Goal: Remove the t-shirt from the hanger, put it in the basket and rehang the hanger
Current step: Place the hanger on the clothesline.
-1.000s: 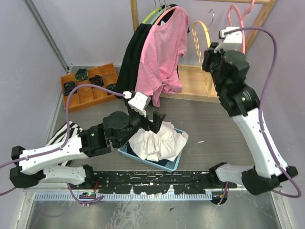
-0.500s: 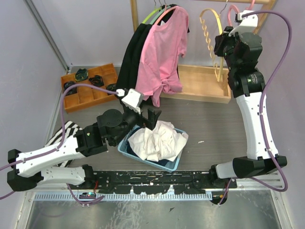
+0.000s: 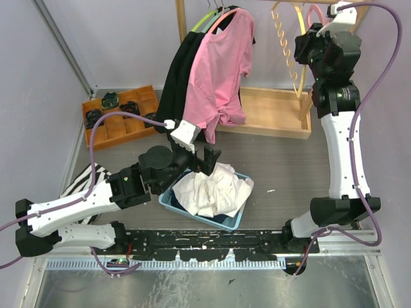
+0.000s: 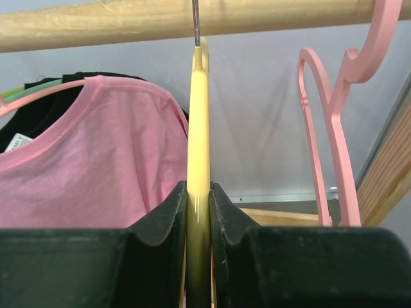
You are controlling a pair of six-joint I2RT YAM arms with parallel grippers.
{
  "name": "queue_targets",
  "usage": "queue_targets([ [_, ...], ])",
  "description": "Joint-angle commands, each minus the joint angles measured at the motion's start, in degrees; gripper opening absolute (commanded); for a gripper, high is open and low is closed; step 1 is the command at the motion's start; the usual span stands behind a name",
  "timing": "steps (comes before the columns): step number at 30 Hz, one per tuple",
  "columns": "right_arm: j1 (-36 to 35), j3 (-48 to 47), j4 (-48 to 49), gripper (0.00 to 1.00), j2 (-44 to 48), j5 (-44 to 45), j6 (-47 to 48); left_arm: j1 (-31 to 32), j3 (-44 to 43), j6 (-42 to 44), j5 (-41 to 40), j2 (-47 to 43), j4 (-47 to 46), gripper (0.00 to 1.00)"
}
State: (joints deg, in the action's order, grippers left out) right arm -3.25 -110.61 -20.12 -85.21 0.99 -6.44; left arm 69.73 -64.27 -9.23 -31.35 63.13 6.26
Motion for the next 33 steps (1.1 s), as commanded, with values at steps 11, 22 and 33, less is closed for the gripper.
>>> queue_targets([
  [11,3.33,1.4,4.38,0.01,0.24,-5.13,-4.99,-1.66,0.4,-0.83,0.44,-0.84,-1.66,0.98],
  [22,3.33,5.57,2.69,0.32,2.96,-4.66,-6.35,-4.24,-3.83,-1.0,2.58,2.17,0.41,0.98],
  [33,3.33,7.34,0.39,0.65,9.02,0.73,-6.19,-4.96,-6.41,-1.23,5.43,3.48,2.54,0.98],
])
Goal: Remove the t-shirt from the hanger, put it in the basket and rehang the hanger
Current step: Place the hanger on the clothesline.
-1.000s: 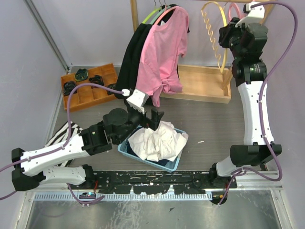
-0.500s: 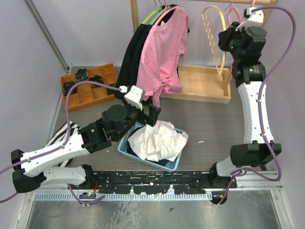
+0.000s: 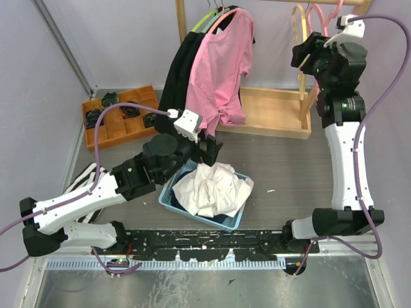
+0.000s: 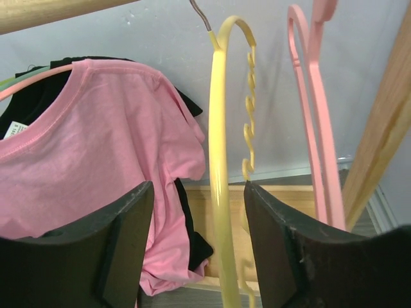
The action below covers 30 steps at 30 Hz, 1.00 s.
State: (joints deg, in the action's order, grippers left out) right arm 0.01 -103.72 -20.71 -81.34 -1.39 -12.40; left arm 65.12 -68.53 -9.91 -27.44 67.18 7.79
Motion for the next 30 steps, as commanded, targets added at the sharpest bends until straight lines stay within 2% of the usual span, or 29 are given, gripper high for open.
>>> queue_targets([
  [1,0.08,0.93,0.78,0.67,6.21,3.75,-0.33,-0.41,-1.9,-0.64,1.66,-0.75,1.3,0.98],
  [10,0.08,4.47,-3.23,0.7,18.05,6.83,1.17,-0.52,0.11,-1.78,2.74,-4.11,2.49,0.98],
  [17,0.08,9.6,-5.4,0.7,26.5,1.34,-1.37,-0.47,3.26,-1.82,2.88,-6.05,1.5,0.98],
  [22,0.08,19.7,-3.63,0.7,33.45,-1.61,-4.91,-0.52,8.3,-2.07,1.83,-8.46,-2.35,0.98],
  [26,0.12,25.79,-3.41,0.71,39.81,-0.54,-5.71,-0.51,6.55,-2.53,4.47,-7.24,-0.7,0.98],
  [30,0.08,25.7,-5.99,0.71,40.99,-0.28,-5.52,-0.52,5.57,-3.8,5.79,-6.13,-0.31,0.98],
])
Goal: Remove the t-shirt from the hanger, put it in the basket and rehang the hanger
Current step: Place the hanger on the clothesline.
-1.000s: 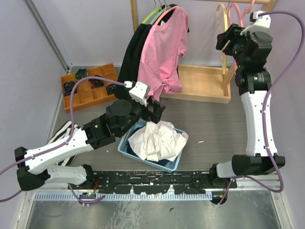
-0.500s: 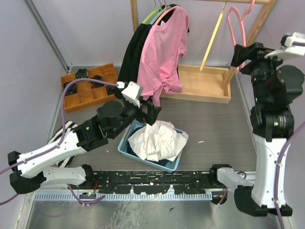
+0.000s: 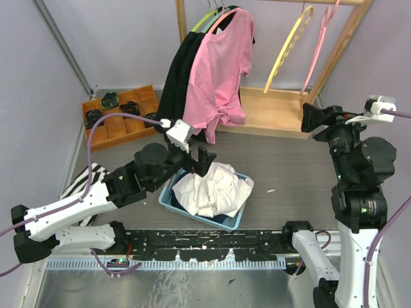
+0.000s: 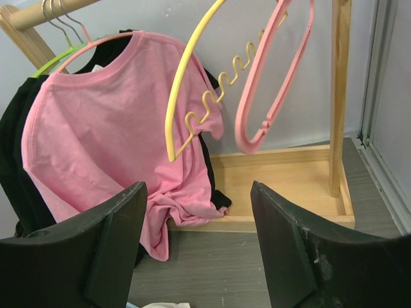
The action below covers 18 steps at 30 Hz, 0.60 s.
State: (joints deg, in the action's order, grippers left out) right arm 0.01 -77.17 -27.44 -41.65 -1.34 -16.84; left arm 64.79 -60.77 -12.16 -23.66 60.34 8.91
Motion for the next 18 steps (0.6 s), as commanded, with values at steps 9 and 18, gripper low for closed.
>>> queue_targets([
  [9,0.08,-0.66,-0.72,0.72,1.31,-3.44,-2.41,-0.19,-1.43,-1.19,-0.68,0.11,-2.73,0.98],
  [18,0.09,3.48,-2.71,0.73,2.54,-5.4,-1.26,-0.19,-3.43,-2.28,4.02,1.11,2.18,0.98],
])
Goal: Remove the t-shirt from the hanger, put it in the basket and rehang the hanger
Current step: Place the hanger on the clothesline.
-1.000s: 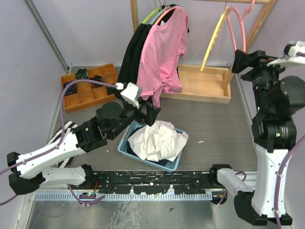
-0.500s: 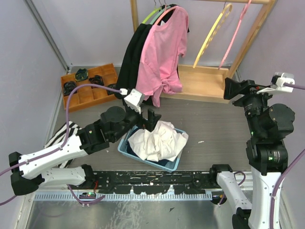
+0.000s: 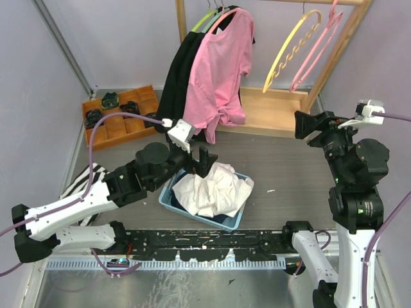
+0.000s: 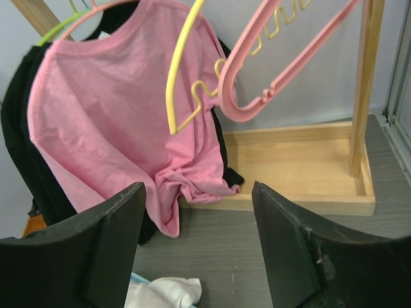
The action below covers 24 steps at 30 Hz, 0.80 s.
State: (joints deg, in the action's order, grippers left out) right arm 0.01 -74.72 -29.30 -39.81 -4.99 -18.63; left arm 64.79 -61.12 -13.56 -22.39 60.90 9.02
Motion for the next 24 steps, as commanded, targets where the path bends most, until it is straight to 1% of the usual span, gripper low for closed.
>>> queue_targets([
  [1,0.08,1.27,-1.45,0.73,0.98,-1.89,1.01,-0.2,-3.26,-1.49,3.15,0.98,2.1,0.98],
  [6,0.12,3.02,-1.99,0.74,1.58,-1.94,2.96,-0.2,-3.4,-2.95,5.23,3.61,-0.65,0.98],
  [10,0.06,5.34,-1.97,0.74,2.6,-2.47,4.21,-0.19,-3.22,-4.38,4.35,6.45,-3.61,0.98],
  [14,0.08,6.67,-2.48,0.75,3.54,-0.58,6.29,-0.15,-5.32,-4.94,5.27,8.87,-2.58,0.98],
  [17,0.08,6.4,-3.63,0.75,3.52,0.8,6.85,-0.2,-4.95,-5.53,6.12,9.14,-3.58,0.98],
  [24,0.07,7.78,-3.41,0.75,4.67,0.38,6.11,-0.19,-4.18,-5.9,6.39,8.49,-3.86,0.98],
])
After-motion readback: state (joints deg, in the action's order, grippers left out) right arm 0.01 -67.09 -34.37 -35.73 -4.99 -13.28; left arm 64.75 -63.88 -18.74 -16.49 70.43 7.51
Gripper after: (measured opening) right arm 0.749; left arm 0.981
